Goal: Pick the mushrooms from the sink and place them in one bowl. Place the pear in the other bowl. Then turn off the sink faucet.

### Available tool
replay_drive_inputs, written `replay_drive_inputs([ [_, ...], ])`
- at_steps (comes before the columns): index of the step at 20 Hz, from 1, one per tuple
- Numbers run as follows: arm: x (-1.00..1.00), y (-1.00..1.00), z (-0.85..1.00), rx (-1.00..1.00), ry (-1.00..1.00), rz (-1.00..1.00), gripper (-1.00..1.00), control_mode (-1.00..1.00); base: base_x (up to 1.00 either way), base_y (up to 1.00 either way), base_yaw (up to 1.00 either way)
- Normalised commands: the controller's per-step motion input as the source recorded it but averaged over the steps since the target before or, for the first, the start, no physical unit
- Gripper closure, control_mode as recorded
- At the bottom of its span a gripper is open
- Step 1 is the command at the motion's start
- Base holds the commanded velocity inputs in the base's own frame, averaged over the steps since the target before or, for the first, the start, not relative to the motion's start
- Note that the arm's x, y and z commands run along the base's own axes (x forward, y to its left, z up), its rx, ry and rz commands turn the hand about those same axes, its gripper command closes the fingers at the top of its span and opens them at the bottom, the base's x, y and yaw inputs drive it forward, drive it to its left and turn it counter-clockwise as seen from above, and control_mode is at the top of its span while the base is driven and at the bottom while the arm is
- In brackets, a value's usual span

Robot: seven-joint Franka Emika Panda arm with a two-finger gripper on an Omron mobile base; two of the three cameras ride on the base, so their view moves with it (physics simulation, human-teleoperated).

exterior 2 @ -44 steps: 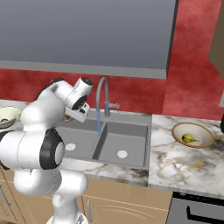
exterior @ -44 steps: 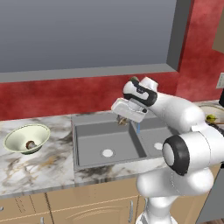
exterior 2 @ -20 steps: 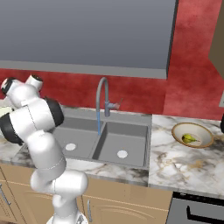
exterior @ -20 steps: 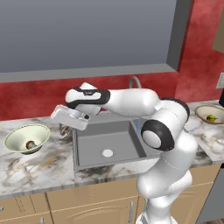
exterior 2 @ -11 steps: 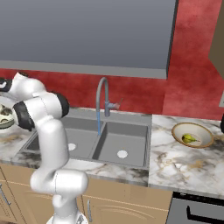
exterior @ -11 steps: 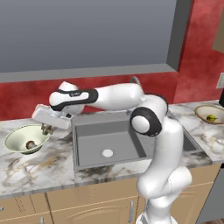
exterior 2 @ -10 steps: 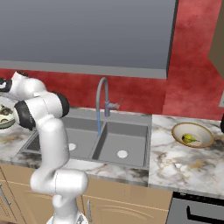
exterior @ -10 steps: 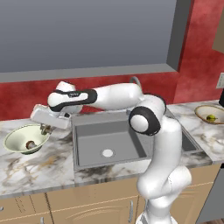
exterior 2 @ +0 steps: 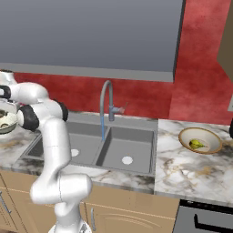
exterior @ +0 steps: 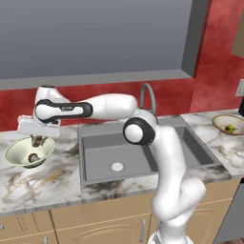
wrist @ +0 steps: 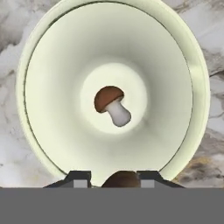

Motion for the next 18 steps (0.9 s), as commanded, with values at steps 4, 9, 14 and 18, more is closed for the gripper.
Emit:
replay_drive_inputs([
  [4,0.19,0.2,-0.15,-0.1,0.02,-0.03,1.0,-1.0,0.0,0.0,0.0],
  [9,0.02,0.03,-0.48,-0.09,0.0,0.0,1.0,-1.0,0.0,0.0,0.0],
  [14,0.0,0.0,-0.39,-0.05,0.0,0.0,1.0,-1.0,0.0,0.0,0.0],
  [18,0.13,0.0,-0.09,-0.01,0.0,0.0,1.0,-1.0,0.0,0.0,0.0],
])
